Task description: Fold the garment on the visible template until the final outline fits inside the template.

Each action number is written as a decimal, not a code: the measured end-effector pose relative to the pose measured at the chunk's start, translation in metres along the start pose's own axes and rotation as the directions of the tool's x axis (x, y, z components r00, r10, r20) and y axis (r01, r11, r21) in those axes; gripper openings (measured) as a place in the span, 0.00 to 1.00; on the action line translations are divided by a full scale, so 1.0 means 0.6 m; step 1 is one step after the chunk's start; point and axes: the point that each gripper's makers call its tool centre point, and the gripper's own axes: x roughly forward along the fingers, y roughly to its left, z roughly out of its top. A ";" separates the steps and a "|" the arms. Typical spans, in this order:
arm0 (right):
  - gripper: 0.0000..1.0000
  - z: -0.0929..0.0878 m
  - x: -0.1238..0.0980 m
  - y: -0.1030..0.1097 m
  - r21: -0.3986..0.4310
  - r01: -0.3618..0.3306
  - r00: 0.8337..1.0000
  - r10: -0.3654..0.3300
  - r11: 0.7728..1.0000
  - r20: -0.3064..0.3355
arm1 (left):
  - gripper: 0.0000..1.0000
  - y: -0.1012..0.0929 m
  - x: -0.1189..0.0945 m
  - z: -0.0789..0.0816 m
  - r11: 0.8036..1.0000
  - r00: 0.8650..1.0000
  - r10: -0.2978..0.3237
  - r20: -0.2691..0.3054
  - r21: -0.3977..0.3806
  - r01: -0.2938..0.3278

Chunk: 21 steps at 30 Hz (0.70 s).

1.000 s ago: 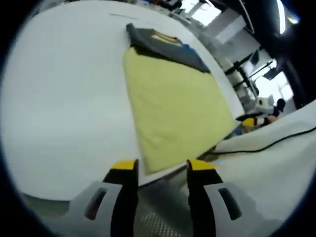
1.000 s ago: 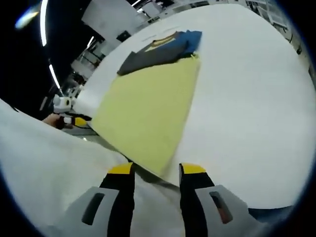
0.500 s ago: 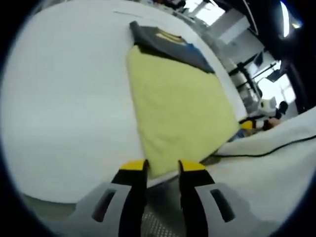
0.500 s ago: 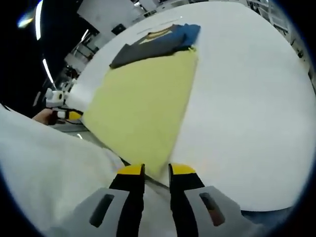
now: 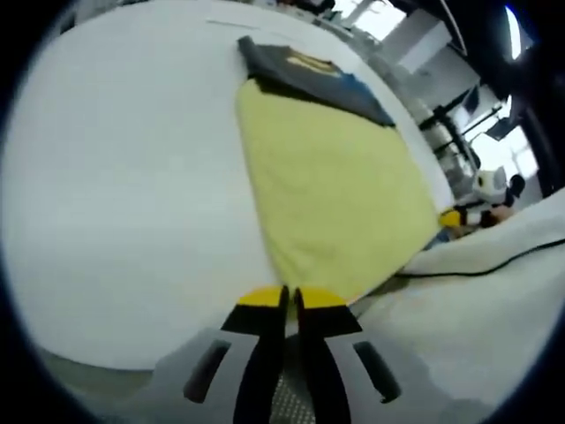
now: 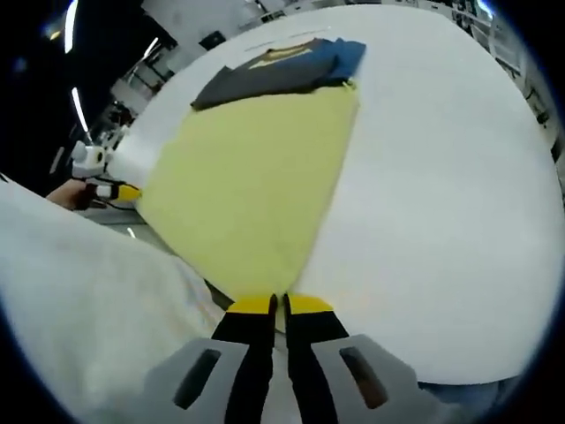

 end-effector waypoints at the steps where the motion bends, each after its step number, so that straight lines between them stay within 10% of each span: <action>1: 0.04 0.000 -0.001 -0.002 0.008 0.000 1.000 0.000 1.000 -0.004 | 0.01 0.001 0.000 0.000 1.000 1.000 0.000 -0.003 0.000 0.000; 21: 0.03 0.007 -0.031 -0.006 0.032 -0.022 0.998 0.020 0.999 0.051 | 0.00 -0.018 -0.003 -0.009 0.990 0.999 -0.039 -0.008 -0.135 0.038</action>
